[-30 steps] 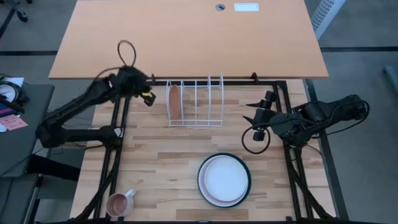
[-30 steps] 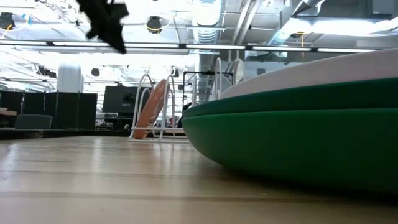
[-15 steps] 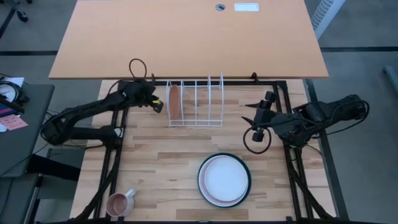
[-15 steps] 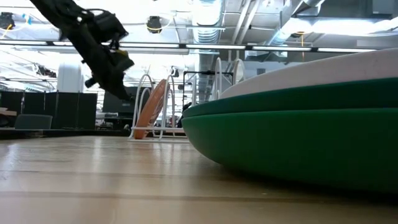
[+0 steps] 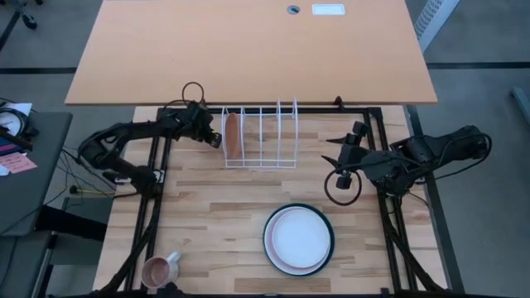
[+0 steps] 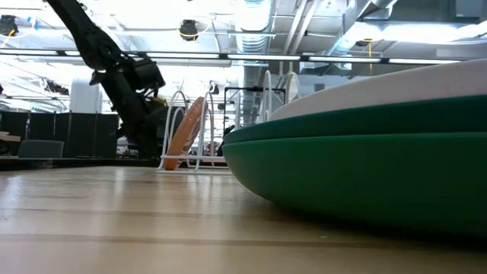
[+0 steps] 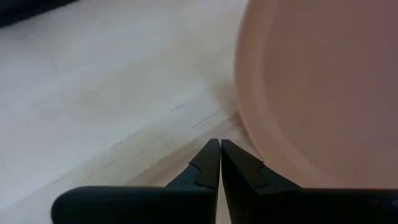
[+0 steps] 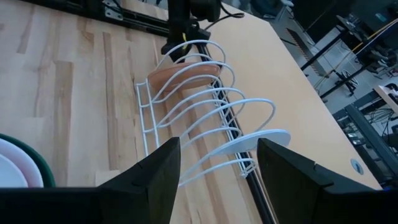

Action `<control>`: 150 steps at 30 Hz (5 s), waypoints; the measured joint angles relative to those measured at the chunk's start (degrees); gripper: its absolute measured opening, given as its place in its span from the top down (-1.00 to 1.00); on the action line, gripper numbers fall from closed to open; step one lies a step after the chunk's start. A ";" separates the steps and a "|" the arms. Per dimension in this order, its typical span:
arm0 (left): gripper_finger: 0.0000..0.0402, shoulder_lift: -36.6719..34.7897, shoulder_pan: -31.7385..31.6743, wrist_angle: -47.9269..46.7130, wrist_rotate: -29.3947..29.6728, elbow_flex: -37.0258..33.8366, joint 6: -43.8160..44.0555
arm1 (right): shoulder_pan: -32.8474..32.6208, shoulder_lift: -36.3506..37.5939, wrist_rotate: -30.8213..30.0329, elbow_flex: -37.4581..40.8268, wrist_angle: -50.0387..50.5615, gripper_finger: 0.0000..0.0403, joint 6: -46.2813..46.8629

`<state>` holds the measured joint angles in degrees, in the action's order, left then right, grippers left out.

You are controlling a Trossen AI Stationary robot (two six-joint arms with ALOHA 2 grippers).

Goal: Sort dishes
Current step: Put the light orange plate in the dish rack, then put the small white plate in the dish rack

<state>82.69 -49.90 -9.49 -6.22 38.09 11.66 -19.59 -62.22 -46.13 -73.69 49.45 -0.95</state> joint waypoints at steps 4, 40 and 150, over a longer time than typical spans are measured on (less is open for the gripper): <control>0.95 2.12 -0.21 1.99 0.00 0.00 -0.96 | -0.31 0.00 0.02 0.00 0.02 -0.08 -0.71; 0.95 8.55 2.29 18.24 -0.24 0.02 -1.55 | -0.31 0.00 0.13 0.00 0.00 -0.08 -0.31; 0.95 -33.83 22.10 -0.80 4.95 -0.02 2.69 | -0.61 -3.88 8.88 0.00 7.78 -0.08 16.00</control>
<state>48.86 -27.80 -10.28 -1.27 38.06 14.35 -20.20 -66.09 -37.25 -73.69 57.23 15.05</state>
